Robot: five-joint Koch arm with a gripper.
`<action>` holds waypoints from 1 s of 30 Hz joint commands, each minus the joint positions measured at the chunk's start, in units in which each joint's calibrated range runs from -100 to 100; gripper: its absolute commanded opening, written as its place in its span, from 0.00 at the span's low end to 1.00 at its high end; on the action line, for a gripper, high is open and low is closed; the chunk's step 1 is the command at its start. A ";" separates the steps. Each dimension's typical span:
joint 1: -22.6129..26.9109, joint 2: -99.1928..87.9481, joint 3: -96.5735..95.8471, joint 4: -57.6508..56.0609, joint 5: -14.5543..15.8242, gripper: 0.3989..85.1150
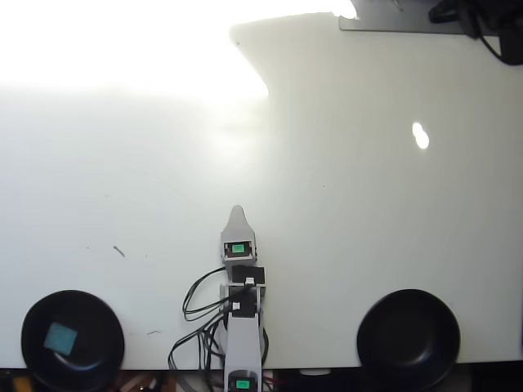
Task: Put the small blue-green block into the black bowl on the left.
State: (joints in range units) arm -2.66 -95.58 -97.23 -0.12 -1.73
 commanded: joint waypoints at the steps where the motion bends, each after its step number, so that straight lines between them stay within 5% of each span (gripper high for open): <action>1: 0.05 -0.03 -1.11 2.92 0.24 0.43; 4: 0.20 0.19 -1.29 2.35 0.34 0.52; 12: 0.88 1.26 -2.03 -0.16 1.61 0.57; 30: 0.98 5.01 -2.68 -0.40 3.17 0.57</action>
State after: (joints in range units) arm -1.39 -90.91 -98.43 -0.37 1.29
